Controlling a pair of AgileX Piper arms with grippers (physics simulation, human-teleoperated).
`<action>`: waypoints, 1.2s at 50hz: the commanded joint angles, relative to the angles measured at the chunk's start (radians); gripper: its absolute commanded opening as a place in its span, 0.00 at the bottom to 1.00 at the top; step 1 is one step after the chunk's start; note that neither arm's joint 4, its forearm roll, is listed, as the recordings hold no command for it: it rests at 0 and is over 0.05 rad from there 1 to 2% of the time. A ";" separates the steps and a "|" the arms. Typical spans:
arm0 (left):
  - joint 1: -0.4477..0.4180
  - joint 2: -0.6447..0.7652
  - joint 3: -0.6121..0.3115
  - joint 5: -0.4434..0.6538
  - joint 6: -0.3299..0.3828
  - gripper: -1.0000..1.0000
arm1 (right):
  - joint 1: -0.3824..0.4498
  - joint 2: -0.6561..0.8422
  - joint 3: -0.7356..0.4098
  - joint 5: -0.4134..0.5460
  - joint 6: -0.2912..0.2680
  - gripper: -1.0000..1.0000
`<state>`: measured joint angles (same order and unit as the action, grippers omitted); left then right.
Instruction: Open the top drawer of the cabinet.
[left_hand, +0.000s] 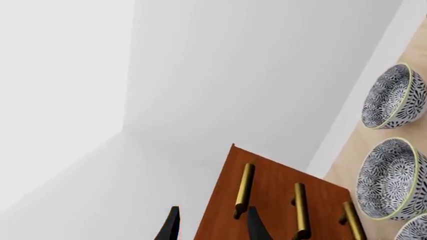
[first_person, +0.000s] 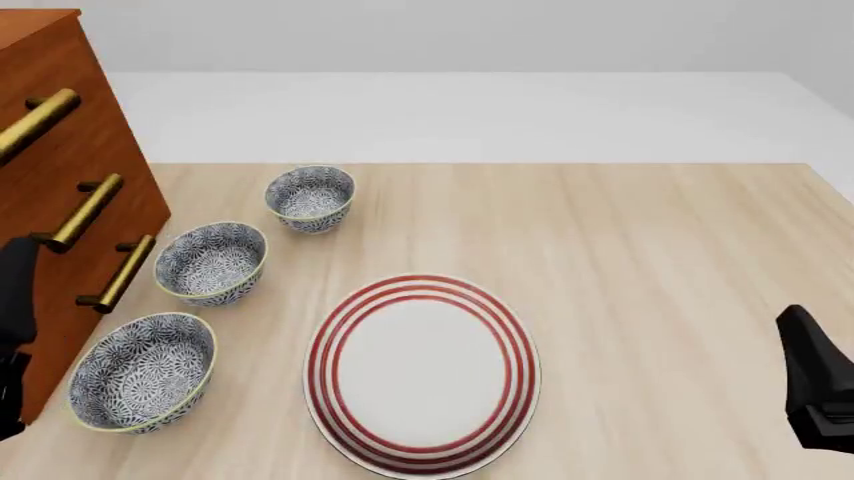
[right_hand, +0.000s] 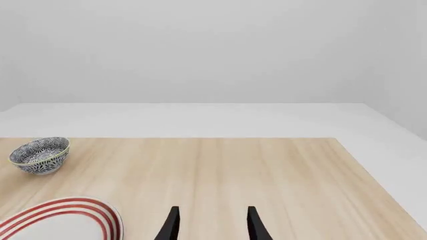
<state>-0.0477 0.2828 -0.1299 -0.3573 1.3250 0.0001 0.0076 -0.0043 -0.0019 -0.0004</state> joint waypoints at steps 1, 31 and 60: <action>0.002 0.045 -0.017 -0.021 0.021 1.00 | 0.000 0.000 0.000 0.000 0.000 1.00; 0.033 0.208 -0.038 -0.126 0.032 1.00 | 0.000 0.000 0.000 0.000 0.000 1.00; 0.054 0.354 -0.064 -0.198 0.011 1.00 | 0.000 0.000 0.000 0.000 0.000 1.00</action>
<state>0.0005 0.5796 -0.1801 -0.5258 1.3502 0.0000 0.0076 -0.0043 -0.0019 -0.0004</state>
